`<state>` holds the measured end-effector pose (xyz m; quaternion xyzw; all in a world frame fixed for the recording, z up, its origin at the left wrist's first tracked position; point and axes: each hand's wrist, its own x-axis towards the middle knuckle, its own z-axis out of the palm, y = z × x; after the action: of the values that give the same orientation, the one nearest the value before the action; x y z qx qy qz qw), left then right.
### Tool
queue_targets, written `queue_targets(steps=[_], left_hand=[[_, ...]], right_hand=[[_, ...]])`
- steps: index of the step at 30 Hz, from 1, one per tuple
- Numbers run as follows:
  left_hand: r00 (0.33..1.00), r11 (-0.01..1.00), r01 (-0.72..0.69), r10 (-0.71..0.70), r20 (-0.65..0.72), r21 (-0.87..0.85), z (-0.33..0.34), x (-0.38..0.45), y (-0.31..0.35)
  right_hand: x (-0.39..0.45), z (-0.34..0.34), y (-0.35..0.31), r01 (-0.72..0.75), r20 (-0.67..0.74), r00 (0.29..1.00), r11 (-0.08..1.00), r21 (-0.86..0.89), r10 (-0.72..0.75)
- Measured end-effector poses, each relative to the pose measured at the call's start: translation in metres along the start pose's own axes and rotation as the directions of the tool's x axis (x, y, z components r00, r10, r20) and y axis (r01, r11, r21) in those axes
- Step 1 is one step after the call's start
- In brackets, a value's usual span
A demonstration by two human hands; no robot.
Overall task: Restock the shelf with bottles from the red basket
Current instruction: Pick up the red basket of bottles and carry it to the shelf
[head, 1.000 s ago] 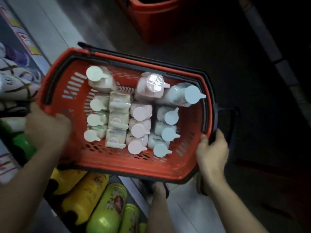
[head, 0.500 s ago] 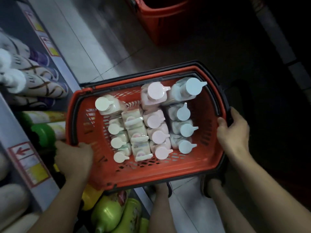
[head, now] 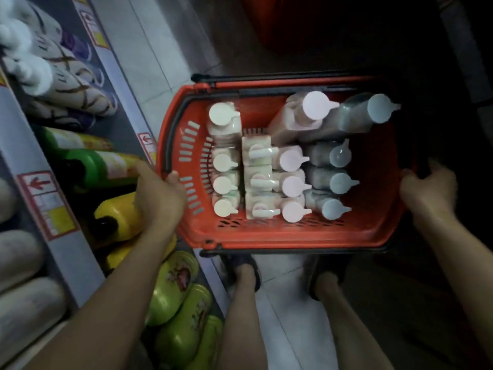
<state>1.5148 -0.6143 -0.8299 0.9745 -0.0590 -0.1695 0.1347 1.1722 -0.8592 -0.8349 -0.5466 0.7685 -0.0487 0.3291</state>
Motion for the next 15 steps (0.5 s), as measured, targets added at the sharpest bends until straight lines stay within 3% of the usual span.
queue_targets(steps=[5, 7, 15], left_hand=[[0.999, 0.997, -0.008, 0.010, 0.035, -0.077, 0.006, 0.008, 0.007], [0.996, 0.996, -0.058, 0.062, 0.061, -0.065, 0.021, 0.003, 0.017], [0.995, 0.989, -0.001, 0.016, 0.099, -0.146, 0.020, 0.014, 0.018]], right_hand=[[0.011, -0.007, 0.011, 0.000, 0.112, 0.994, 0.998, 0.066, -0.008], [0.022, -0.021, 0.020, 0.002, 0.103, 0.995, 0.994, 0.111, -0.013], [0.034, -0.013, 0.026, -0.067, 0.138, 0.990, 0.975, 0.213, 0.038]])
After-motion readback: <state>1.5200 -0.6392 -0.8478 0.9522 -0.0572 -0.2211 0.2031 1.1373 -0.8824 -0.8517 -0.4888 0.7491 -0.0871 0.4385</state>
